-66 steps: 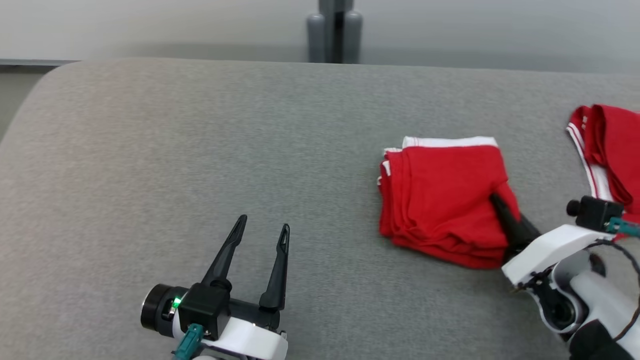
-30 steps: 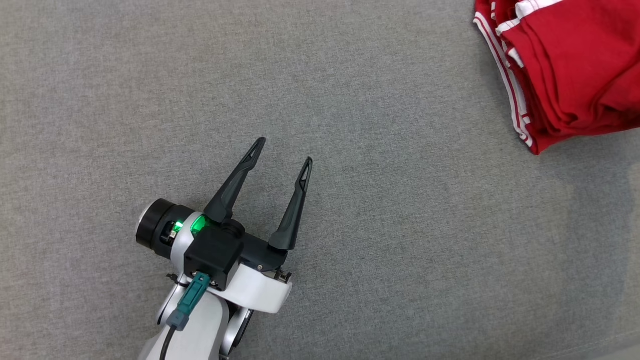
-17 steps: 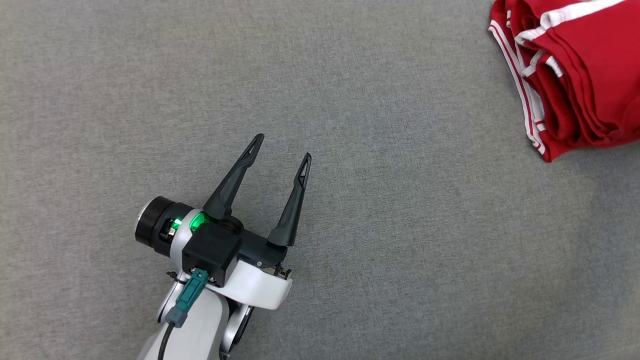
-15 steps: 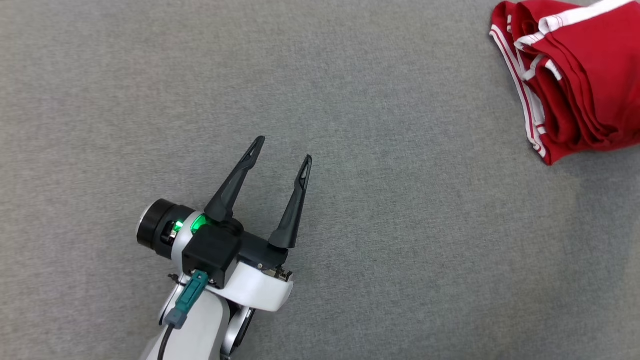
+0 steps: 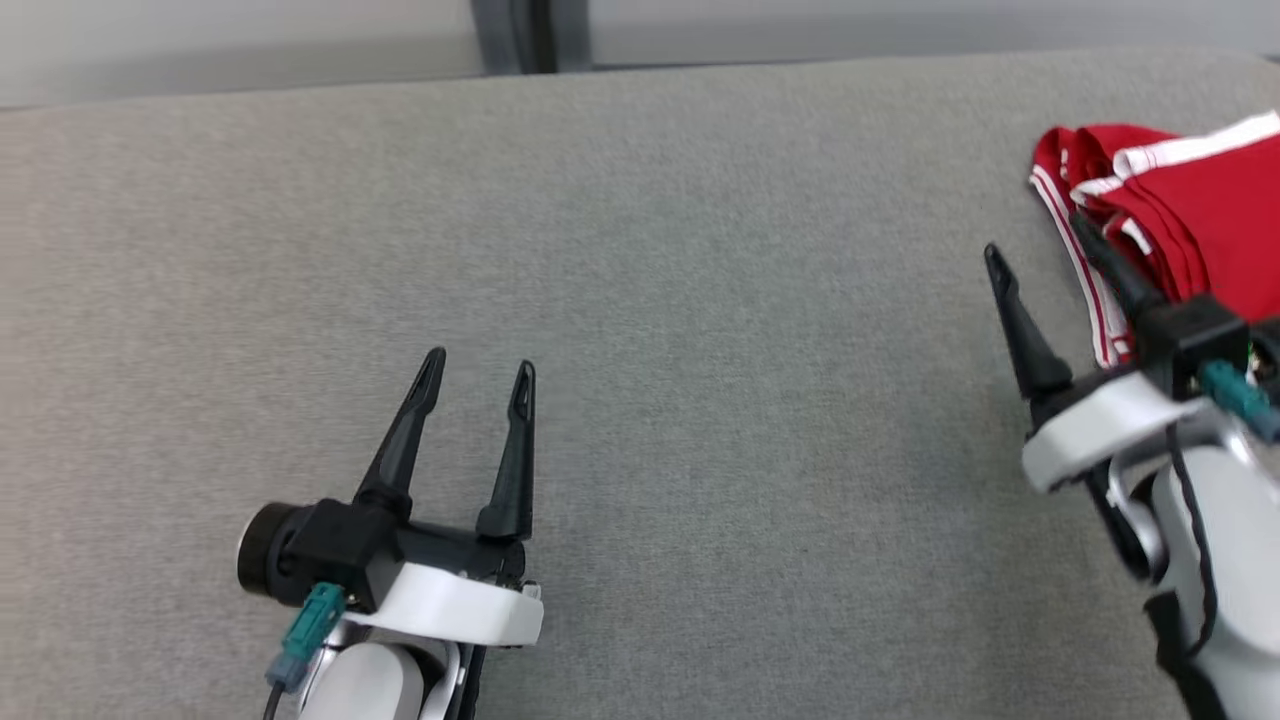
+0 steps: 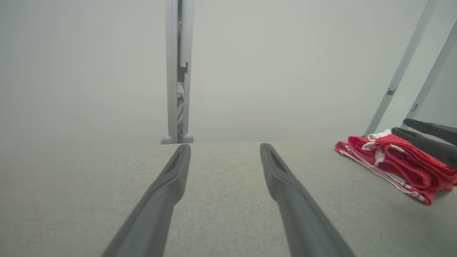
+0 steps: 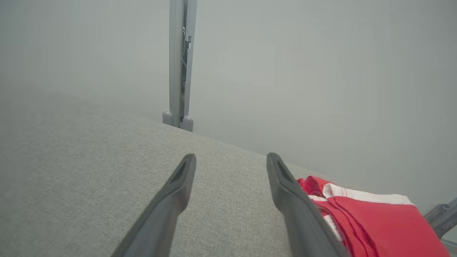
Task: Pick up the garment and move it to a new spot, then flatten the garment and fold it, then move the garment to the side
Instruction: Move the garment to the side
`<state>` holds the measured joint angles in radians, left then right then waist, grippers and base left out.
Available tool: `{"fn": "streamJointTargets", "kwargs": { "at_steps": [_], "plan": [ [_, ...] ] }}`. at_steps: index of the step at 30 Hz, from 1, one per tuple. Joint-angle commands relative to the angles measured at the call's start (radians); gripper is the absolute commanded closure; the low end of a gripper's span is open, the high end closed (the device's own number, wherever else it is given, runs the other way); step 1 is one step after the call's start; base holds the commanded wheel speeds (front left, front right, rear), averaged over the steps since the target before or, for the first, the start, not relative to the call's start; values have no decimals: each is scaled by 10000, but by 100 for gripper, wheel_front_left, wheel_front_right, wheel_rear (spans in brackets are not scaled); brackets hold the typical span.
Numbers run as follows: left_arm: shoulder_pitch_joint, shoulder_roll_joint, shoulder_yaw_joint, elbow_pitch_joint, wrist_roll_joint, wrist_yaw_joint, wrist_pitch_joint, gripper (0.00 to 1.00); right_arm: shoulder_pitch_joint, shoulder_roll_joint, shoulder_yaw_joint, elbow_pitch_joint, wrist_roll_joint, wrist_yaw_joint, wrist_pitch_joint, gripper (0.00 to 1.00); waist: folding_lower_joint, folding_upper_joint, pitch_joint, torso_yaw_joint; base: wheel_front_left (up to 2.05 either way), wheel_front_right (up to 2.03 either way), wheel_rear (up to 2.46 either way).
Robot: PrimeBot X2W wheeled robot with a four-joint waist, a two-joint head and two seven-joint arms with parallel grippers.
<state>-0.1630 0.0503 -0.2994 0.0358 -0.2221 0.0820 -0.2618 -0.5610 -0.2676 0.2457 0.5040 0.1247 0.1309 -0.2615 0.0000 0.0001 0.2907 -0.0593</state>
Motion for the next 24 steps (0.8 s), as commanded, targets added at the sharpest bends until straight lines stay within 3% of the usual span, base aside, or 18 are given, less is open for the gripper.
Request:
{"fn": "streamJointTargets", "kwargs": {
  "at_steps": [1, 12, 18, 24],
  "plan": [
    [148, 27, 51, 47, -229, 76, -38, 0, 593, 141, -269, -451, 127, -2, -47, 0, 0, -1, -591, 497, 0, 0, 0],
    [1337, 22, 633, 699, -105, 302, -38, 0, 4116, 1488, -2048, -3287, 258, -2, -48, 0, 0, -1, -2220, 1076, 0, 0, 0],
    [1973, 26, 1097, 808, -95, 26, -38, 0, 5545, 1817, -2698, -3852, 273, -2, -46, 0, 0, -1, -2815, 1184, 0, 0, 0],
    [2346, 24, 1478, 646, 78, -293, -38, 0, 6327, 1985, -2602, -3889, 175, -2, -48, 0, 0, -1, -3028, 1111, 0, 0, 0]
  ]
}}
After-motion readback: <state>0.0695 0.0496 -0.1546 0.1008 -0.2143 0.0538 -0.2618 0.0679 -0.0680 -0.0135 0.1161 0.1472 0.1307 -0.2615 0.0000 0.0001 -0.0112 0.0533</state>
